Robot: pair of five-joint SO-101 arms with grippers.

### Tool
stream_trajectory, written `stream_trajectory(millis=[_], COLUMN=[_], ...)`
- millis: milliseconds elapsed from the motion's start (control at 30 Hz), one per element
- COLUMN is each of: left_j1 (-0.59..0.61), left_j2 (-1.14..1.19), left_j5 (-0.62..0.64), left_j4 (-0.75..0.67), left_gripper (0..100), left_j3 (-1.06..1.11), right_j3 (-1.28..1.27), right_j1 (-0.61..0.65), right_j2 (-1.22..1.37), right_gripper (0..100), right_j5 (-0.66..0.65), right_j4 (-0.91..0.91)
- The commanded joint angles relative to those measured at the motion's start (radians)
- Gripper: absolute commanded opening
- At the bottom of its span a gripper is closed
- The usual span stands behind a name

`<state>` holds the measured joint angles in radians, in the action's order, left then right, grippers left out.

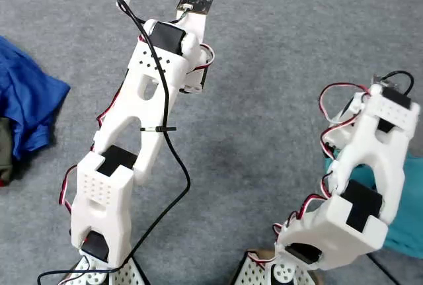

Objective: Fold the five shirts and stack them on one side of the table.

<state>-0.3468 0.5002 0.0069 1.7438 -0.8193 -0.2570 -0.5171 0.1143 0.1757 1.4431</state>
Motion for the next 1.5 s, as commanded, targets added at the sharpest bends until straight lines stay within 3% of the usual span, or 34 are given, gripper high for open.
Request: stream_trajectory(millis=[0,133,300,500,633,867,1000,1100,1267,1467], left_j1=[-0.005,-0.003,-0.003,0.014,0.075,0.347,0.609,0.824,1.051,1.068], left_j2=[-0.071,-0.071,-0.073,-0.081,-0.148,-0.372,-0.487,-0.536,-0.544,-0.542], left_j5=[0.000,-0.002,-0.002,-0.002,-0.002,-0.002,-0.008,-0.037,-0.077,-0.100], left_j4=[0.009,0.009,0.011,0.012,0.012,0.014,0.014,0.014,0.008,-0.077], left_gripper=[2,2,2,2,2,2,2,2,2,2], left_j3=[-0.049,-0.049,-0.046,-0.049,-0.041,0.069,0.233,0.319,0.350,0.359], right_j3=[0.145,0.303,0.394,0.312,0.147,0.028,0.067,0.142,0.394,0.799], right_j1=[-0.058,-0.067,-0.073,-0.048,0.104,0.595,0.820,0.952,1.092,1.086], right_j2=[-0.064,-0.064,-0.064,-0.219,-0.453,-0.845,-0.865,-0.792,-0.536,-0.076], right_gripper=[22.3,19.8,0.8,0.6,0.6,0.6,0.6,0.6,0.6,1.3], right_j5=[-0.009,-0.009,-0.018,-0.110,-0.183,-0.184,-0.178,-0.071,0.021,-0.002], right_j4=[0.107,0.259,0.310,0.342,0.342,0.261,0.199,0.206,0.201,0.127])
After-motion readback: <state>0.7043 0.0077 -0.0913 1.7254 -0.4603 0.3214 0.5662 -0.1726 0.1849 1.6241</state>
